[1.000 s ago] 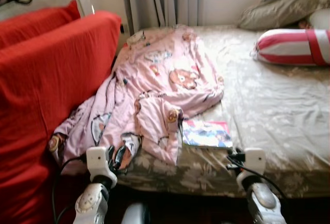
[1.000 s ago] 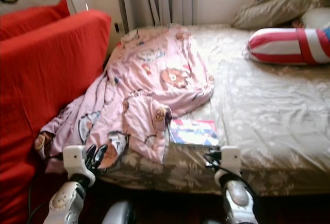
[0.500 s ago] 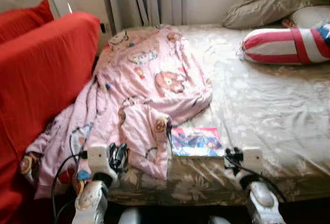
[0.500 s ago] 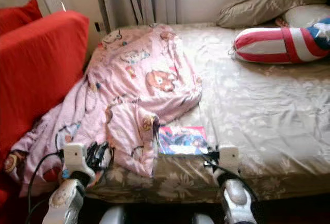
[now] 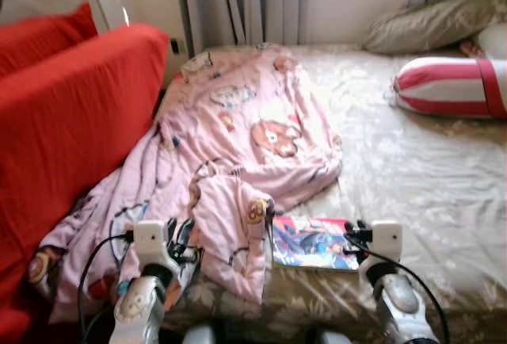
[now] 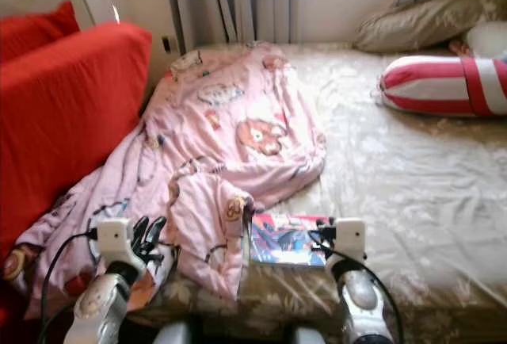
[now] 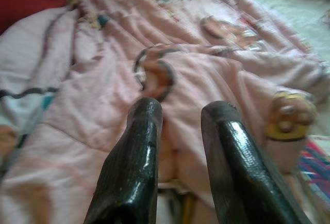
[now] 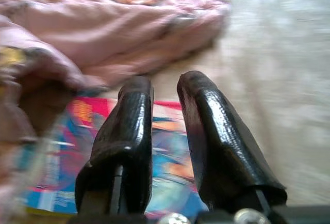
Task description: Clean up the room
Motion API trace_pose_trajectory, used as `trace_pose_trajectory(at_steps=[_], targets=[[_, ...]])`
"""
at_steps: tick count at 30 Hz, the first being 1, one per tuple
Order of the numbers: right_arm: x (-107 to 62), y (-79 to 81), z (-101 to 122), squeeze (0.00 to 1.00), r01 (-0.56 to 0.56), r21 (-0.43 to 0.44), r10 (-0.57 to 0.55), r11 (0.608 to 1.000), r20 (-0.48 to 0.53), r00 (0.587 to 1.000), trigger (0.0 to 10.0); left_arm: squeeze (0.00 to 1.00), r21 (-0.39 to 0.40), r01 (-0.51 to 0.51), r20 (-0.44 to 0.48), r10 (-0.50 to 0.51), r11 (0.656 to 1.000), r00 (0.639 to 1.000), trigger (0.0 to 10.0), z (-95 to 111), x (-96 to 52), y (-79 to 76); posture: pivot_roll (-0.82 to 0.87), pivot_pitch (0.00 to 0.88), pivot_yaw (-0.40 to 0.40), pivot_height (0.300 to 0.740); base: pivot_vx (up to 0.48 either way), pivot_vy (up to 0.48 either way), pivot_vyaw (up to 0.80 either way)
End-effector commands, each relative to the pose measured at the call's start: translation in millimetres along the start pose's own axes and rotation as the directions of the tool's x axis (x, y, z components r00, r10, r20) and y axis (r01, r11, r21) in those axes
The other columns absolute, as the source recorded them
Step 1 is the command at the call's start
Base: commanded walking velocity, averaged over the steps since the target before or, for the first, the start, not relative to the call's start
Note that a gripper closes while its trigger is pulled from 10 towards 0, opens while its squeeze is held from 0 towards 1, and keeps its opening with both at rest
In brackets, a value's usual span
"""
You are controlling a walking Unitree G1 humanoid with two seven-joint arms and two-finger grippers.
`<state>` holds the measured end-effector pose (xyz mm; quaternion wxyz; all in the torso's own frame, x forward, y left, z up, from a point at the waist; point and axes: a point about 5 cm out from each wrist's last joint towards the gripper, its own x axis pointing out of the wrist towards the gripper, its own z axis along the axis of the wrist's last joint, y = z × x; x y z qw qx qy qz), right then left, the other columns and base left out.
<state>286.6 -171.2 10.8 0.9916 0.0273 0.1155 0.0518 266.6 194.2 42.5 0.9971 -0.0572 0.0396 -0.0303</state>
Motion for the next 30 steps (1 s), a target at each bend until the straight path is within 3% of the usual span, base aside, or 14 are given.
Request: trace_pose_trajectory(at_steps=[1,11,19,30], targets=[[0.4,-5.7,-1,0.00,0.017,0.004,-0.017,1.000,-0.022,1.000,10.0,0.00,-0.004,0.009,0.006,-0.009,1.000,1.000,10.0,2,1.1,-2.9,0.03,0.000,0.039,0.606,0.000,0.000,0.00],[5.2,-14.1,-1,0.00,0.138,0.049,-0.133,0.989,-0.081,0.988,10.0,0.00,-0.001,0.019,0.026,-0.019,1.000,0.999,10.0,9,7.6,-5.6,0.05,0.000,0.041,0.606,0.000,0.000,0.00],[2.9,-18.1,-6,0.00,0.169,0.031,-0.164,0.985,-0.117,0.979,10.0,0.00,0.003,0.019,0.035,-0.019,1.000,0.999,10.0,12,10.2,-5.4,0.05,0.000,0.047,0.586,0.000,0.000,0.00],[-4.6,-32.0,-17,0.00,0.272,0.156,-0.242,0.950,-0.186,0.952,10.0,0.00,0.026,0.018,0.030,-0.019,1.000,0.999,10.0,11,-2.0,-3.1,0.09,0.033,0.057,0.586,0.000,0.000,0.00]])
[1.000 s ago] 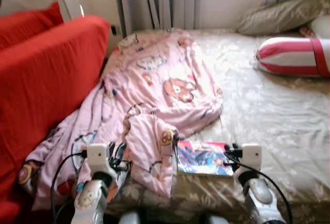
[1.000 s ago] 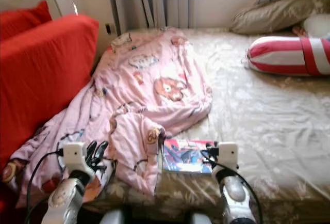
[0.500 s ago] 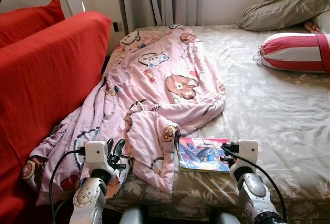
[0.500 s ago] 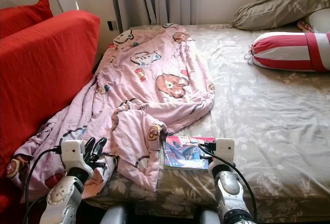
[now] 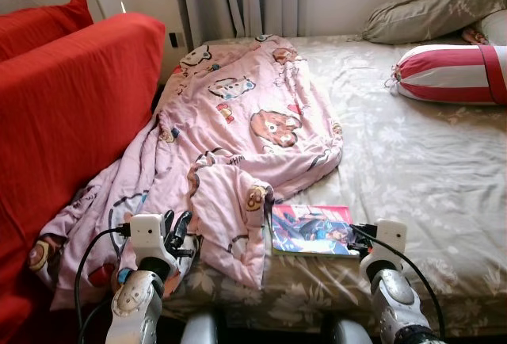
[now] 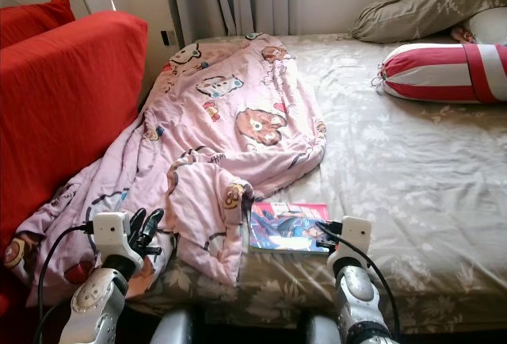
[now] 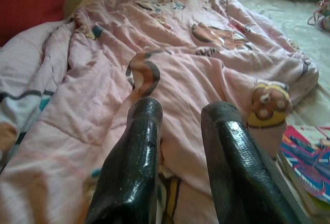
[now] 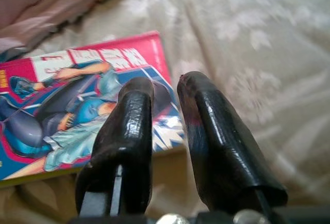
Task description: Clean up the room
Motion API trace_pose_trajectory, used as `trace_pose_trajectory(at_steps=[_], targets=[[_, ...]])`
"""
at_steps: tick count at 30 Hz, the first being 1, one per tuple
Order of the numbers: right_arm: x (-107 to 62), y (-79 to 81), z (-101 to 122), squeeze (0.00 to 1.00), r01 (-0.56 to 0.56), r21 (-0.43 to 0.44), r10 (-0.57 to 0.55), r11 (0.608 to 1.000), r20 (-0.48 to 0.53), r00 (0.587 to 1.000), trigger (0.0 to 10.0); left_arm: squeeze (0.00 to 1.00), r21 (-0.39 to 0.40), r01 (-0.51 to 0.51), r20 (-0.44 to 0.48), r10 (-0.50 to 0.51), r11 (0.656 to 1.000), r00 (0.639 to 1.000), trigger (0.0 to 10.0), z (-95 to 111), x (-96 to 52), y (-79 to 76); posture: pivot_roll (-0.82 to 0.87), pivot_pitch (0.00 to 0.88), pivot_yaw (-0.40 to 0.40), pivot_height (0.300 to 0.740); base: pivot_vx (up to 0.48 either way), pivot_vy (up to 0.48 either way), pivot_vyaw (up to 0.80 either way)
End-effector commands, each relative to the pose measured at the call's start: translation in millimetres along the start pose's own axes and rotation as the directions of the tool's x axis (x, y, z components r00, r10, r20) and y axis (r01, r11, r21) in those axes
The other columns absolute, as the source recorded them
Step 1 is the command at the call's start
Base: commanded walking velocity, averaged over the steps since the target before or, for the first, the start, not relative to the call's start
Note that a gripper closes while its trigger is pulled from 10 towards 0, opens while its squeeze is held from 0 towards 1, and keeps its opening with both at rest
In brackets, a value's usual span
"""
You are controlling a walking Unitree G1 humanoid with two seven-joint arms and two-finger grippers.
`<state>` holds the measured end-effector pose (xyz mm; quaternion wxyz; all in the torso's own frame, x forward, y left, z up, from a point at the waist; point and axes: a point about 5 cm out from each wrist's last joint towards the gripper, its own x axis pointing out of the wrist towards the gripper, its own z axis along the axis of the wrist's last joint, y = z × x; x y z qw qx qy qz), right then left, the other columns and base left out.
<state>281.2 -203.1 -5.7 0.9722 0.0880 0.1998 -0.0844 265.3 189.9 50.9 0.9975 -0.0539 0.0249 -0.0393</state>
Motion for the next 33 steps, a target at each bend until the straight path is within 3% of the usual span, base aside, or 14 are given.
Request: trace_pose_trajectory(at_steps=[1,2,3,9,10,15,16,22,23,24,33], targets=[[0.5,-0.5,-1,1.00,0.004,0.079,-0.004,0.997,-0.011,1.000,10.0,0.00,0.019,-0.003,-0.001,0.003,1.000,1.000,10.0,3,-3.0,3.1,0.10,0.044,0.061,0.586,0.000,0.000,0.00],[1.6,-5.2,1,1.00,0.038,0.176,-0.036,0.984,-0.017,0.999,10.0,0.00,0.024,-0.005,-0.010,0.006,1.000,1.000,10.0,2,-6.8,4.3,0.11,0.049,0.063,0.586,0.000,0.000,0.00],[1.5,-6.8,1,1.00,0.050,0.197,-0.047,0.979,-0.019,0.999,10.0,0.00,0.026,-0.006,-0.013,0.006,1.000,1.000,10.0,1,-9.0,4.7,0.11,0.054,0.065,0.586,0.000,0.000,0.00],[3.1,-6.8,3,1.00,0.051,0.201,-0.048,0.978,-0.020,0.999,10.0,0.00,0.041,-0.007,-0.027,0.008,0.999,1.000,10.0,3,-23.7,7.5,0.14,0.088,0.082,0.586,0.000,0.000,0.00],[4.8,-2.8,6,0.00,0.031,0.214,-0.028,0.976,-0.019,0.999,10.0,0.00,0.045,-0.005,-0.034,0.007,0.999,0.999,10.0,4,-26.6,7.7,0.14,0.099,0.087,0.586,0.000,0.000,0.00],[7.2,3.0,9,0.00,0.012,0.240,-0.009,0.971,-0.013,1.000,10.0,0.00,0.049,-0.003,-0.043,0.005,0.999,0.999,10.0,5,-32.2,7.2,0.15,0.120,0.095,0.586,0.000,0.000,0.00],[8.1,5.9,11,1.00,0.000,0.257,0.002,0.966,-0.006,1.000,10.0,0.00,0.049,-0.003,-0.046,0.006,0.999,0.999,10.0,5,-32.9,7.0,0.16,0.129,0.098,0.586,0.000,0.000,0.00],[10.6,13.6,16,1.00,-0.026,0.272,0.024,0.962,0.010,1.000,10.0,0.00,0.050,-0.008,-0.063,0.011,0.999,0.998,10.0,7,-40.3,6.6,0.17,0.149,0.101,0.586,0.000,0.000,0.00],[11.0,13.4,17,0.28,-0.021,0.271,0.019,0.962,0.012,1.000,10.0,0.00,0.050,-0.009,-0.068,0.013,0.999,0.998,10.0,8,-42.4,6.5,0.18,0.155,0.101,0.586,0.000,0.000,0.00],[11.2,12.9,17,0.00,-0.017,0.274,0.014,0.962,0.014,1.000,10.0,0.00,0.049,-0.012,-0.072,0.015,0.999,0.997,10.0,8,-44.3,6.6,0.18,0.159,0.102,0.586,0.000,0.000,0.00],[13.0,9.6,23,0.00,-0.022,0.280,0.014,0.960,0.030,0.999,10.0,0.00,0.048,-0.022,-0.098,0.027,0.999,0.995,10.0,7,-58.1,7.1,0.20,0.187,0.102,0.586,0.000,0.000,0.00]])
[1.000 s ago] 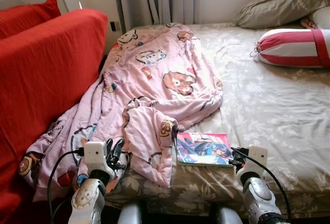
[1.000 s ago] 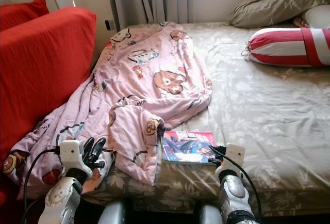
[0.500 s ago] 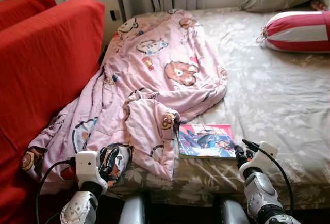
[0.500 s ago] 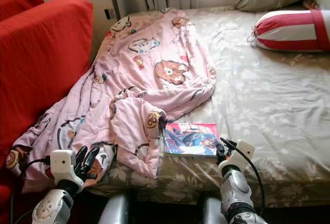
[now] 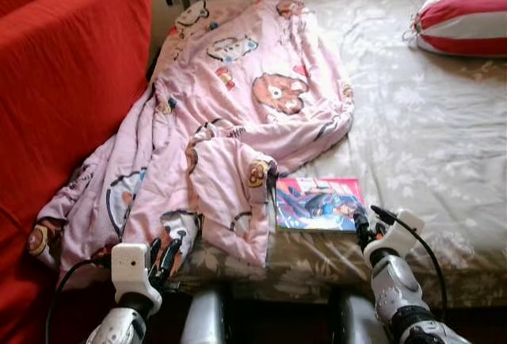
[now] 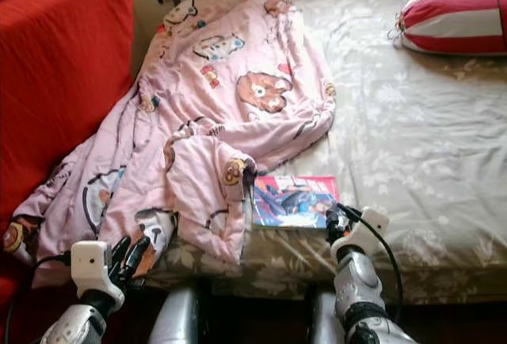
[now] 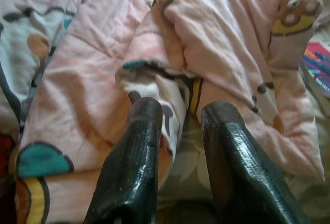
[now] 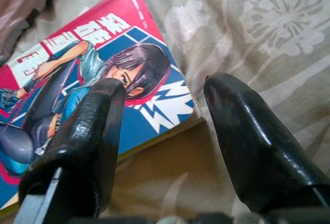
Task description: Clean up the room
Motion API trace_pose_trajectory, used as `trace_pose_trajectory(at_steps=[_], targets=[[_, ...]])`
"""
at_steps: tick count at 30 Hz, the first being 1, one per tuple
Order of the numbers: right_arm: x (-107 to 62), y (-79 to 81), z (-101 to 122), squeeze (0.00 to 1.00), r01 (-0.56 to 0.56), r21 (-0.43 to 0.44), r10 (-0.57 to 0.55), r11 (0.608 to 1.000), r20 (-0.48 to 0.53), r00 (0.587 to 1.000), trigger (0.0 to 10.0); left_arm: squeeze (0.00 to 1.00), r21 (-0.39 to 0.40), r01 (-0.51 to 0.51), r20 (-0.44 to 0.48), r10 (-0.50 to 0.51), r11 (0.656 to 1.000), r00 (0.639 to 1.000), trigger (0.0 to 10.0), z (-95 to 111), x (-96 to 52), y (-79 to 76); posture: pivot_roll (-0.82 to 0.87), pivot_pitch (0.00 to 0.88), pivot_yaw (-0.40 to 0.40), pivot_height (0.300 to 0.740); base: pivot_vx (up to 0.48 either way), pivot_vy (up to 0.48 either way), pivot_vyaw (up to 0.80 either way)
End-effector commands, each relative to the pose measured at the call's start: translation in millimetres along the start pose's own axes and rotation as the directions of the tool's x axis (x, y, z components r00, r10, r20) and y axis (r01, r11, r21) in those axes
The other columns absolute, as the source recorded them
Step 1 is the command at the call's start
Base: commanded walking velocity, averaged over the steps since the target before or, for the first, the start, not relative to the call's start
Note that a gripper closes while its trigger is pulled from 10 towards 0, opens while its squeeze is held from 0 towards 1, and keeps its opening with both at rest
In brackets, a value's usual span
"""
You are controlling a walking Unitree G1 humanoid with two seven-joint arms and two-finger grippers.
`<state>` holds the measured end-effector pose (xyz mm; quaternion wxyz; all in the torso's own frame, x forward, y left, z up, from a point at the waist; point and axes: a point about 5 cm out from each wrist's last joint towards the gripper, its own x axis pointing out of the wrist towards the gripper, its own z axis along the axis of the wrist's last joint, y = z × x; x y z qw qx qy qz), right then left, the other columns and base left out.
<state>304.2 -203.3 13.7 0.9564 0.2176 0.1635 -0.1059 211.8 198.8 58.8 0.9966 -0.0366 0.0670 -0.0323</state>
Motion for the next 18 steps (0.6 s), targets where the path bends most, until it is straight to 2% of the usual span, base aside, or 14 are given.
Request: trace_pose_trajectory(at_steps=[1,12,18], targets=[[0.0,1.1,-3,0.00,-0.001,0.015,0.001,1.000,-0.020,1.000,10.0,0.00,0.015,-0.007,-0.018,0.007,1.000,1.000,10.0,0,-4.7,3.1,0.20,0.188,0.102,0.586,0.000,0.000,0.00],[-1.4,-3.1,-8,0.00,0.013,0.001,-0.013,1.000,-0.062,0.998,10.0,0.00,0.000,-0.031,-0.042,0.031,1.000,0.999,10.0,3,-14.6,4.6,0.23,0.207,0.107,0.586,0.000,0.000,0.00],[-1.4,1.3,-13,0.00,-0.003,0.036,0.007,0.999,-0.090,0.996,10.0,0.00,0.020,-0.027,-0.049,0.028,0.999,0.998,10.0,4,-19.0,6.8,0.24,0.210,0.112,0.586,0.000,0.000,0.00]])
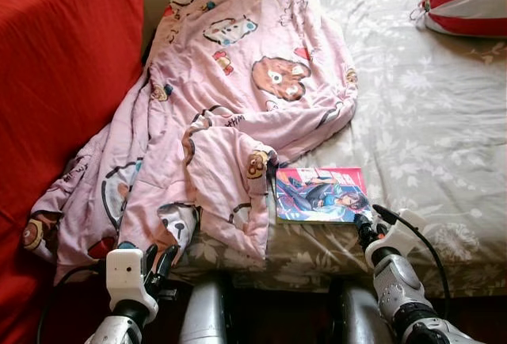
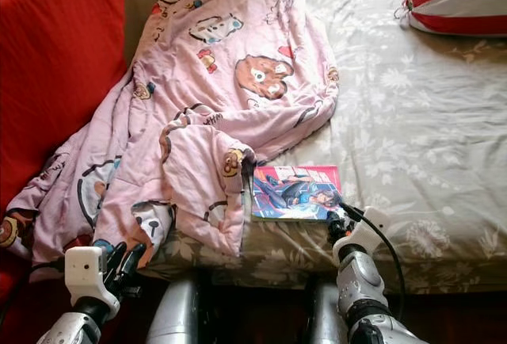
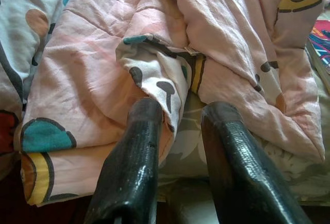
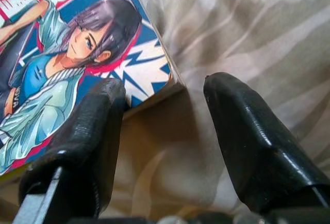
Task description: Clean up the room
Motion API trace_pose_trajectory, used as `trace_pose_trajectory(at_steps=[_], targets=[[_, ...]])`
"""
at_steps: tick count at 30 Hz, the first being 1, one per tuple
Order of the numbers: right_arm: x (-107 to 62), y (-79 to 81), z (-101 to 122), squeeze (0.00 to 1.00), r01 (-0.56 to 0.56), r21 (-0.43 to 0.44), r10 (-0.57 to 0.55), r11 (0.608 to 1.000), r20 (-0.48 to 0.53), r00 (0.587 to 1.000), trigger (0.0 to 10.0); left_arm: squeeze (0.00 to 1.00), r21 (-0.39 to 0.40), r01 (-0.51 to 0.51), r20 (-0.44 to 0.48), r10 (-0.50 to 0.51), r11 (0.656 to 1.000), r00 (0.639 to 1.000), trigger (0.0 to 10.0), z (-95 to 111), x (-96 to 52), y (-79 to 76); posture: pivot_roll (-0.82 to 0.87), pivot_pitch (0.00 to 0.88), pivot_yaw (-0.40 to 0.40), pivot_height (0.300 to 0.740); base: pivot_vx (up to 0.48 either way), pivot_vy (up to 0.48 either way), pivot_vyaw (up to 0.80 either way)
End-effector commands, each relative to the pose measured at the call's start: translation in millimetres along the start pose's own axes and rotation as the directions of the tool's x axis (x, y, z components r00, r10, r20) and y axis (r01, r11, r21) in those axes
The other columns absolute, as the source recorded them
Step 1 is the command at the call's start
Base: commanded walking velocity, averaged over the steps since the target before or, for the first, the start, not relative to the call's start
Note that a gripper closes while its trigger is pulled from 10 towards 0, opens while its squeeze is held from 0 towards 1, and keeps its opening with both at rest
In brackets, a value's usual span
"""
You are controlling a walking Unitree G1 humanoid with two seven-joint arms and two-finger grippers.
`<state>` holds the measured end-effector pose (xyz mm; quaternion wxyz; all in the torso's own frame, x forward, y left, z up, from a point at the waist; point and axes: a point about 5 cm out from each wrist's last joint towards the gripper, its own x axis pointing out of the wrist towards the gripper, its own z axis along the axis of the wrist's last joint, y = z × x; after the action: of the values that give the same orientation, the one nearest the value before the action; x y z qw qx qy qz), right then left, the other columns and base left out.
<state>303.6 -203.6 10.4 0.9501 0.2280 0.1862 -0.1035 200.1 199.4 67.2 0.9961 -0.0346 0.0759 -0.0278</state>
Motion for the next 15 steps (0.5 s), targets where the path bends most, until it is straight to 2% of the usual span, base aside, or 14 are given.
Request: trace_pose_trajectory(at_steps=[1,4,6,9,15], targets=[[-1.5,3.4,-10,0.00,-0.010,0.023,0.011,1.000,-0.044,0.999,10.0,0.00,0.020,-0.017,-0.035,0.018,1.000,0.999,10.0,-3,-6.8,7.8,0.24,0.210,0.112,0.586,0.000,0.000,0.00],[-1.4,8.4,-14,0.00,-0.041,0.071,0.046,0.997,-0.065,0.997,10.0,0.00,0.029,-0.018,-0.044,0.019,0.999,0.999,10.0,-4,-10.1,9.0,0.25,0.213,0.114,0.586,0.000,0.000,0.00],[-2.1,14.4,-20,0.00,-0.076,0.134,0.089,0.988,-0.095,0.991,10.0,0.00,0.034,-0.018,-0.048,0.020,0.999,0.999,10.0,-3,-11.9,9.8,0.25,0.211,0.116,0.586,0.000,0.000,0.00],[-2.9,17.9,-25,0.00,-0.095,0.169,0.115,0.981,-0.113,0.987,10.0,0.00,0.036,-0.018,-0.048,0.020,0.999,0.999,10.0,-3,-12.9,9.9,0.26,0.211,0.118,0.586,0.000,0.000,0.00],[-5.0,23.7,-34,0.00,-0.098,0.348,0.151,0.932,-0.131,0.980,10.0,0.00,0.051,-0.030,-0.049,0.032,0.998,0.998,10.0,0,-16.8,12.7,0.28,0.210,0.120,0.586,0.000,0.000,0.00]])
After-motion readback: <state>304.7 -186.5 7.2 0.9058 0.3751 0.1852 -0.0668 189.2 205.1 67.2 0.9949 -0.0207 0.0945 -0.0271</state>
